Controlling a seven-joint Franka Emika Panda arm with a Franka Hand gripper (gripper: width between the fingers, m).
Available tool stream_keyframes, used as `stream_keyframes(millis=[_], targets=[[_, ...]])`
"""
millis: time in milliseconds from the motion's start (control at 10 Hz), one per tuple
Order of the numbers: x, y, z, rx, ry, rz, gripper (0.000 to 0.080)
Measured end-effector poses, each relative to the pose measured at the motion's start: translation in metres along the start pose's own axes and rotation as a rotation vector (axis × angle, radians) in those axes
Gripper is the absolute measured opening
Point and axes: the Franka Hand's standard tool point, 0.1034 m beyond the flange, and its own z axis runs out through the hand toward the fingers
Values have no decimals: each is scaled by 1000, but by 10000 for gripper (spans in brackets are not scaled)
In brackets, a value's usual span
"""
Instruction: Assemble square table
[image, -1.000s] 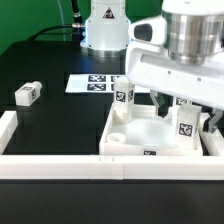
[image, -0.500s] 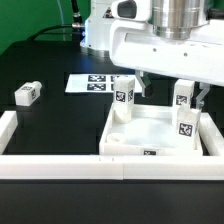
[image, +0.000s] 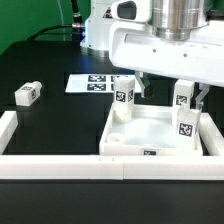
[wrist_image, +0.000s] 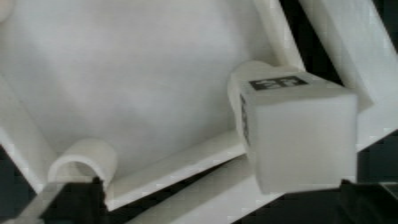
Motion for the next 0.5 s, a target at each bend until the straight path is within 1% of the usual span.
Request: stream_keyframes(millis=[100,200,300,400,500], targets=[[-8,21,-6,0,-4,-52,649],[-9,56,-16,19,-10,-134,649],[-3,87,-24,25,-10,-193,649],[7,104,-31,26,2,-201,649],[5,100,-29,25,0,-177,649]])
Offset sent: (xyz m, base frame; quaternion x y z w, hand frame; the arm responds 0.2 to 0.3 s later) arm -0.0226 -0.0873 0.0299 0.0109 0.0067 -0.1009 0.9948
